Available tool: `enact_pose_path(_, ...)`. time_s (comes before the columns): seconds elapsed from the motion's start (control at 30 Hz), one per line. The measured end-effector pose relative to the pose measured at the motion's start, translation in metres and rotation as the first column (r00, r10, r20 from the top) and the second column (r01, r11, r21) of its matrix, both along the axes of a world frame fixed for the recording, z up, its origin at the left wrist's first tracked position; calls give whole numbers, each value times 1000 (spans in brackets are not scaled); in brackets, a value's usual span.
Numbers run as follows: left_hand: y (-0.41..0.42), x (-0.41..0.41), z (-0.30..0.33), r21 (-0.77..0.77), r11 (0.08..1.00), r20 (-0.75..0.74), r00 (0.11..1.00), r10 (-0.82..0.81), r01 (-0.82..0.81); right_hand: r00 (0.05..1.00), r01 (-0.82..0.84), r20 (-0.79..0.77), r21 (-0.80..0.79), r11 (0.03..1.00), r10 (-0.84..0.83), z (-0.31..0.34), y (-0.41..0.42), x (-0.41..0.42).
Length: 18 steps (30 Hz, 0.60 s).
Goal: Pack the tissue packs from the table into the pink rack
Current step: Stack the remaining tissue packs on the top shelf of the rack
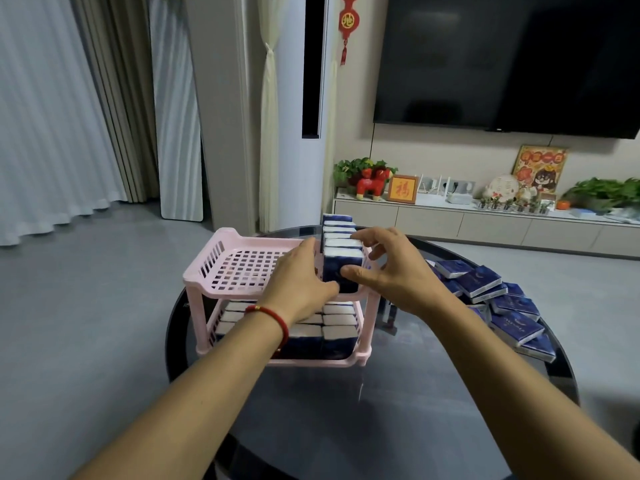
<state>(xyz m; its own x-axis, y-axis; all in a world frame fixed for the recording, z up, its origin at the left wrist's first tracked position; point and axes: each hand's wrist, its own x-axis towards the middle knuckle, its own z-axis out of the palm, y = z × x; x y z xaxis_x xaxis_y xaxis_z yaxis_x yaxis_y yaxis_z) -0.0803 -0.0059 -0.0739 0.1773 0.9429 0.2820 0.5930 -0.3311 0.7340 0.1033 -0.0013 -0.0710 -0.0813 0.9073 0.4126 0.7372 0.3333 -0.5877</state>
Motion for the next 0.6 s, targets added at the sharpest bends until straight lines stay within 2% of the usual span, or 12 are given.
enact_pose_path(0.3,12,5,5,-18,999,-102,994,-45,44,992,20,-123,27,999,-16,-10,-9,-5)
enact_pose_path(0.6,13,4,6,-18,998,-126,991,-54,52,992,50,-117,61,997,-42,-13,-7,-12)
